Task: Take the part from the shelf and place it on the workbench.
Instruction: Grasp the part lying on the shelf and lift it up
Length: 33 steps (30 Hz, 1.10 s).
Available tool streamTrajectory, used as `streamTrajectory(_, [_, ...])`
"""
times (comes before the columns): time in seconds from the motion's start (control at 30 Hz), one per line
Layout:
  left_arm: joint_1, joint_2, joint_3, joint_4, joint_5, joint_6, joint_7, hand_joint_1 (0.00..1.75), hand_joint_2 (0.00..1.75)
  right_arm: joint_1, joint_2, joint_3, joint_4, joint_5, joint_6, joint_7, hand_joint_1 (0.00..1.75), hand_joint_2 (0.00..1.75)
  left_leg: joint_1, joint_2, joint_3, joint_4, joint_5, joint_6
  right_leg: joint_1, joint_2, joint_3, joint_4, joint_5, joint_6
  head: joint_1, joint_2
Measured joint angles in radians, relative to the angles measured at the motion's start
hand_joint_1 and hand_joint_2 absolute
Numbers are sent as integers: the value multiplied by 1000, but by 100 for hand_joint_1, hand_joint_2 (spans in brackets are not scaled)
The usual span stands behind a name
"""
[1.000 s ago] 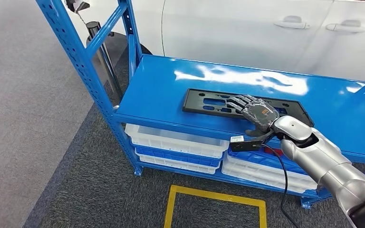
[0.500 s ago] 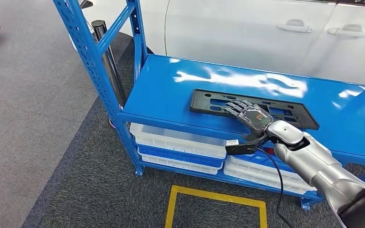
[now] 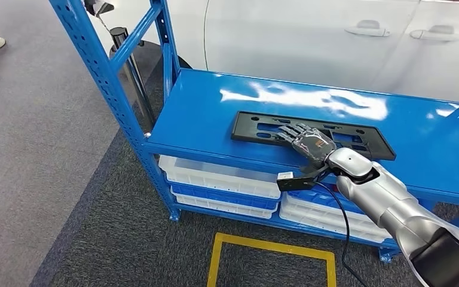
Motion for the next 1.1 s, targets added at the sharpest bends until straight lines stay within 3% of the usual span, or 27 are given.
streamTrajectory(0.1, [1, 0, 0, 0, 1, 0, -2, 0, 0, -29, 14, 6, 28, 1, 17, -7, 0, 175, 5, 0, -82, 180, -90, -12, 0, -2, 1, -2, 1, -10, 0, 0])
streamTrajectory(0.13, [2, 0, 0, 0, 1, 0, -3, 0, 0, -40, 18, 9, 40, 0, 21, -10, 0, 175, 6, 0, -109, 237, -108, -14, 1, -2, 1, -2, 1, -11, 0, 0])
streamTrajectory(0.17, [3, 0, 0, 0, 2, -1, -4, 0, 0, -49, 21, 12, 51, -2, 22, -13, 0, 175, 8, 0, -121, 261, -108, -15, 1, -2, 1, -2, 0, -11, 0, 0])
streamTrajectory(0.2, [3, 0, 0, 0, 3, -1, -5, 0, 0, -58, 23, 14, 63, -3, 22, -14, 0, 175, 8, 0, -114, 244, -88, -14, 1, -1, 2, -1, 0, -10, 0, 0])
streamTrajectory(0.27, [3, 0, 0, 0, 3, -1, -6, 0, 0, -77, 28, 19, 85, -4, 18, -11, 0, 175, 9, 0, -54, 117, -19, -9, 1, -1, 4, 0, -2, -7, 0, 0])
streamTrajectory(0.33, [1, 0, 0, 0, 2, -1, -7, 0, 0, -98, 33, 22, 111, -6, 11, -4, 0, 175, 7, 0, 1, 1, 19, -1, 5, 0, 3, 3, -4, 2, 0, 0])
streamTrajectory(0.43, [2, 0, 0, 0, -3, -3, -8, 0, 0, -116, 37, 28, 147, -11, 1, 0, 0, 175, 4, -2, 12, -28, 23, 14, 6, 1, -1, 1, -2, 20, 0, 0])
streamTrajectory(0.5, [1, 0, 0, 0, -5, -3, -8, 0, 0, -123, 38, 30, 163, -16, -3, 0, 0, 175, 5, -2, 14, -37, 29, 27, 3, 0, -9, 22, -19, 31, 0, 0])
streamTrajectory(0.53, [0, 0, 0, 0, -6, -3, -8, 0, 0, -126, 38, 30, 170, -18, -3, 0, 0, 175, 6, -1, 16, -42, 32, 33, 2, 0, -27, 60, -43, 34, 0, 0])
streamTrajectory(0.6, [0, -1, 0, 0, -6, -3, -8, 0, 0, -130, 38, 32, 183, -20, -3, 0, 0, 175, 5, -1, 15, -44, 33, 38, 1, 0, -88, 190, -106, 38, 0, 0])
streamTrajectory(0.63, [0, -1, 0, 0, -6, -3, -8, 0, 0, -130, 39, 33, 189, -21, -3, 0, 0, 175, 4, -1, 15, -43, 33, 39, 1, 0, -119, 252, -126, 40, 0, 0])
streamTrajectory(0.67, [1, -1, 0, 0, -6, -4, -9, 0, 0, -129, 39, 35, 194, -22, -3, -1, 0, 175, 4, -1, 15, -42, 33, 39, 0, 0, -137, 285, -129, 41, 0, 0])
streamTrajectory(0.7, [1, -1, 0, 0, -6, -4, -9, 0, 0, -128, 39, 37, 198, -23, -4, -3, 0, 175, 3, -1, 15, -41, 32, 39, 0, 0, -137, 279, -113, 41, 0, 0])
streamTrajectory(0.73, [1, -1, 0, 0, -6, -5, -10, 0, 0, -128, 39, 38, 201, -24, -5, -4, 0, 175, 3, -1, 15, -40, 32, 38, 0, 0, -117, 233, -81, 40, 0, 0])
streamTrajectory(0.77, [1, -1, 0, 0, -6, -6, -10, 0, 0, -128, 39, 39, 204, -25, -7, -6, 0, 175, 3, -1, 16, -38, 30, 36, 0, -1, -83, 160, -43, 38, 0, 0])
streamTrajectory(0.83, [1, -1, 0, 0, -6, -8, -11, 0, 0, -129, 39, 40, 207, -25, -14, -8, 0, 175, 0, -2, 14, -33, 27, 30, 4, -1, -26, 38, 2, 30, 0, 0])
streamTrajectory(0.9, [2, -1, 0, 0, -6, -8, -12, 0, 0, -125, 38, 43, 210, -26, -21, -9, 0, 175, -3, -2, 11, -32, 26, 22, 10, 0, -13, 5, 5, 20, 0, 0])
streamTrajectory(1.0, [2, -1, 0, 0, -6, -9, -16, 0, 0, -115, 36, 45, 214, -32, -29, -7, 0, 175, -1, -1, 6, -17, 12, 6, 5, 1, -11, -1, 10, 3, 0, 0])
streamTrajectory(1.03, [1, -1, 0, 0, -6, -9, -17, 0, 0, -112, 35, 45, 214, -34, -32, -6, 0, 175, 0, 0, -7, 14, -8, 2, 2, 0, -10, -4, 12, -3, 0, 0])
streamTrajectory(1.1, [1, -1, 0, 0, -6, -9, -18, 0, 0, -103, 33, 45, 216, -37, -36, -5, 0, 175, 3, 0, -62, 135, -70, -7, 2, 0, -8, -5, 12, -10, 0, 0])
